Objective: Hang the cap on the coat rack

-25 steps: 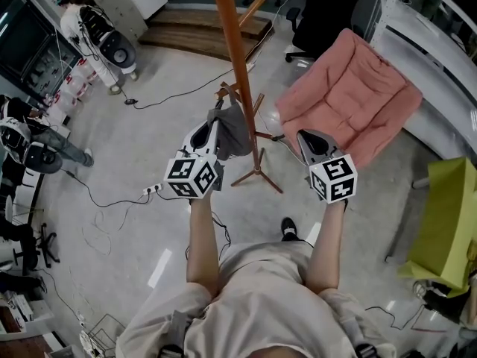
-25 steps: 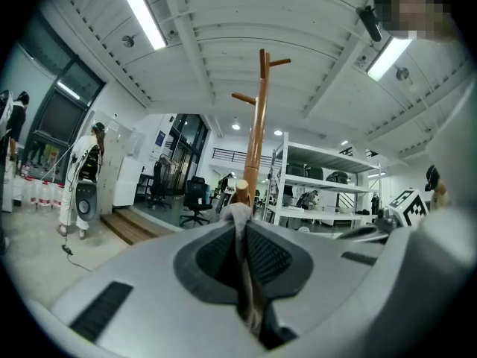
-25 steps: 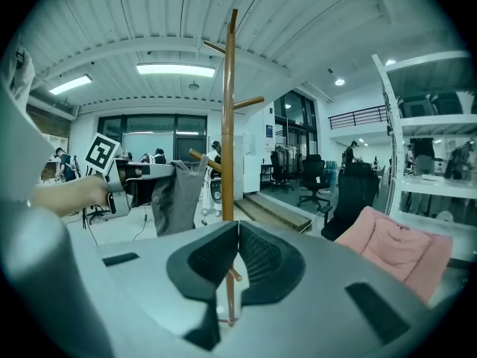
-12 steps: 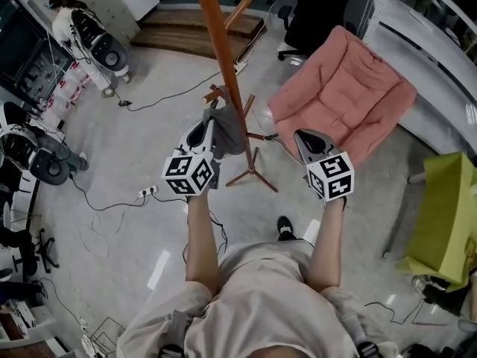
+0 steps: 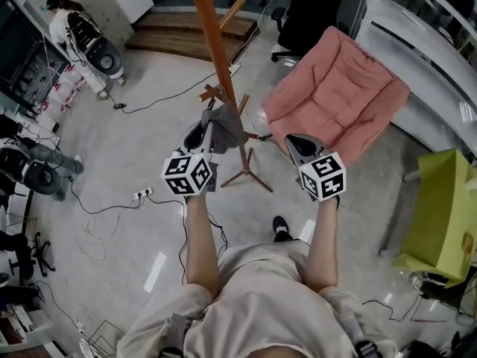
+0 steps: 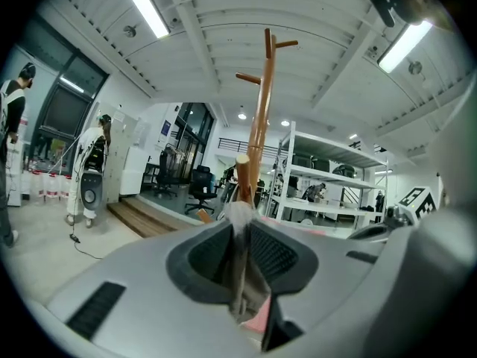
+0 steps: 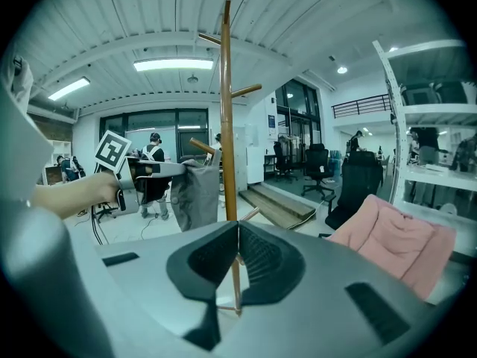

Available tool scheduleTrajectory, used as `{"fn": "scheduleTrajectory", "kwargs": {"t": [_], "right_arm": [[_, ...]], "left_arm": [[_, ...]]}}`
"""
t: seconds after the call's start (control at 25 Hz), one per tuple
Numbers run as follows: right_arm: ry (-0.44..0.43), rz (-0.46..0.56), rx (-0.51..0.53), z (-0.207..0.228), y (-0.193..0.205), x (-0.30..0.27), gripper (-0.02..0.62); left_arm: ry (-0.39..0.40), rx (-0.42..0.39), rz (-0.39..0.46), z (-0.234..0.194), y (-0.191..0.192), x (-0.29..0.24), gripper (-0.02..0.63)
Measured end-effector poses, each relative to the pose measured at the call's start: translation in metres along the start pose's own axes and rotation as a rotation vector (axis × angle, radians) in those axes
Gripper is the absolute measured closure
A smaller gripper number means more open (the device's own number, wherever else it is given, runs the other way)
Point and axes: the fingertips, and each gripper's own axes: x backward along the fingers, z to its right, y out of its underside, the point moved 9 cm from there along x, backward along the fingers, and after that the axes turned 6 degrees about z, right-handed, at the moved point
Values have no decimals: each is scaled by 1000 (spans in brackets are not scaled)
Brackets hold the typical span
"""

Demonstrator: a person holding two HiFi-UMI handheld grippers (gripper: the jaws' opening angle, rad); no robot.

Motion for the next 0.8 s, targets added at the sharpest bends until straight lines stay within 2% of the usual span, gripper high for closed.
{"fn": "scheduleTrajectory", "kwargs": {"t": [0.28, 0.48, 0.64, 0.8], "right_arm": [[-28, -14, -40, -30, 11, 5, 589], [-35, 2, -104, -57, 30, 4, 590], [-22, -5, -119, -85, 39, 5, 590], [14, 12, -119, -115, 41, 12, 590]], "left_arm": [[-8, 42, 42, 0, -6, 42, 515], [-12, 32, 36, -2, 2, 79, 515], [-5, 18, 29, -3, 9, 108, 517], [36, 27, 38, -4, 11, 130, 518]]}}
